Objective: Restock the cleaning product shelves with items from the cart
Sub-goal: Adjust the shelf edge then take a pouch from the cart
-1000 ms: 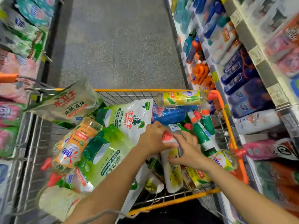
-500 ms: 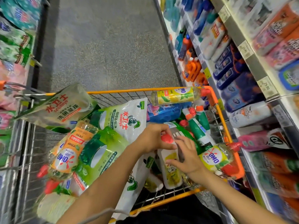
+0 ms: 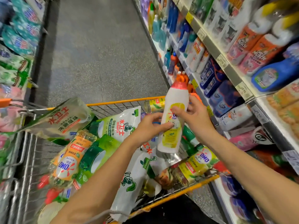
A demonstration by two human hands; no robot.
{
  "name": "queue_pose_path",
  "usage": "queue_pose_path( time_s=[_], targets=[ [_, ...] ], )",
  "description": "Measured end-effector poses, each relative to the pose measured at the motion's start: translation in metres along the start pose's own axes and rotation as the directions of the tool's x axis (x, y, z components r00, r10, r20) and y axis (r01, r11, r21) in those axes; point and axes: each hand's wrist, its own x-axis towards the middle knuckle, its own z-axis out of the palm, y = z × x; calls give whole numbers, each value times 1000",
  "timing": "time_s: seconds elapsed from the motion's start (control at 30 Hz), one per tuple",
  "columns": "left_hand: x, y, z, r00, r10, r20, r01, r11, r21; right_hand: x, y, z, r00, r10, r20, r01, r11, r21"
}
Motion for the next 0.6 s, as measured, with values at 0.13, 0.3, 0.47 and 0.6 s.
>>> queue_pose_path(
  time_s=[0.13,0.3,0.47,0.6],
  targets=[
    [3,15,5,984,106,-143,-114,992,-50,6,-26,-7,1000,-9,15,9,999,39],
    [0,46,14,979,166,-122,-175,982,-67,-11,-41,-22,999,-39,1,39,999,-11],
    [0,83,42,958,284,-32,-283,959,11,-34,-71,-52,984,-138,-109,135,990,-35],
    [-4,122,88,910,412,49,-414,910,21,-68,-108,-90,951,-268,-152,251,960,-121]
  ],
)
